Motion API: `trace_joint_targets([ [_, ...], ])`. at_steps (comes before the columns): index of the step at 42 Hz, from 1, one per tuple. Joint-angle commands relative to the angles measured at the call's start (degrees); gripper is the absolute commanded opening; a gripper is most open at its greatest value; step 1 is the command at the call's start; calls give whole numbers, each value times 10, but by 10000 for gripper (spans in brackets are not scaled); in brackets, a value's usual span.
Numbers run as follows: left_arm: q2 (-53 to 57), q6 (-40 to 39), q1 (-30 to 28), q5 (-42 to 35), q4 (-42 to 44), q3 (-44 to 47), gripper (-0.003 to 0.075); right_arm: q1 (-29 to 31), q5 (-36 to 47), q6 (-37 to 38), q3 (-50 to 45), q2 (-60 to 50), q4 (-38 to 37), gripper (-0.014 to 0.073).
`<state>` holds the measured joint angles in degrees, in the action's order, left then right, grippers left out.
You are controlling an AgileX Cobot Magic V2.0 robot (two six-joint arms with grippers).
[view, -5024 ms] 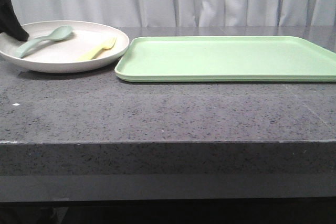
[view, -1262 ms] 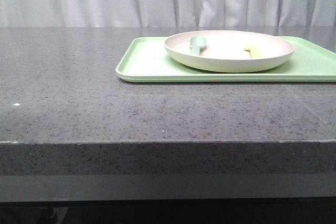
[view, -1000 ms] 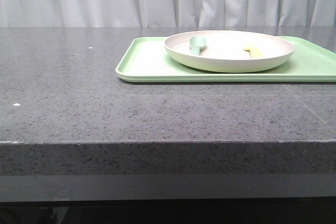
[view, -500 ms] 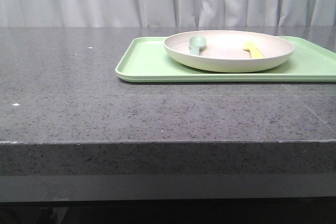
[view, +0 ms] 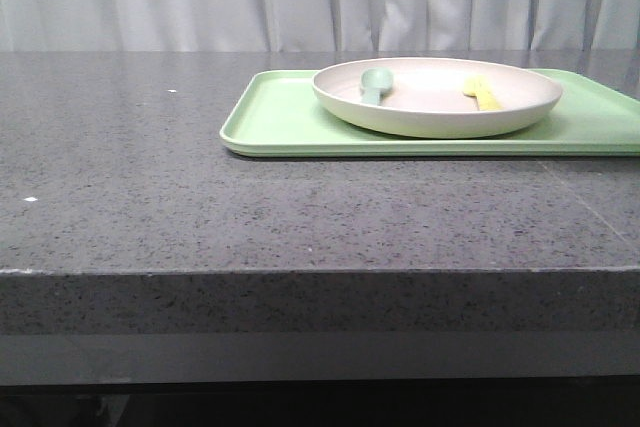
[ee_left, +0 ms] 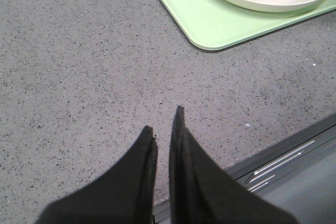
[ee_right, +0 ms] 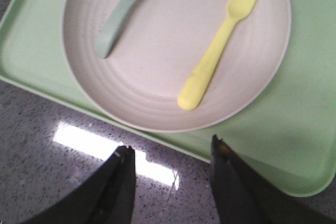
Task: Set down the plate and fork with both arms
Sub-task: 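Lower the right gripper and close it on the yellow fork handle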
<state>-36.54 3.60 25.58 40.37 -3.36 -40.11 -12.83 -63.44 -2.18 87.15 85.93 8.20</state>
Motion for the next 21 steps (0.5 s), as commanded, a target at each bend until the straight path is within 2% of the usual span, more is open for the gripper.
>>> trace_joint_targets([
  [1, 2, -7, -1, -47, -1, -15, 61, 0, -10, 50, 58, 28, -28, 358],
  [21, 2, -7, -1, -55, -1, -15, 61, 0, -120, 136, 273, 231, -44, 325],
])
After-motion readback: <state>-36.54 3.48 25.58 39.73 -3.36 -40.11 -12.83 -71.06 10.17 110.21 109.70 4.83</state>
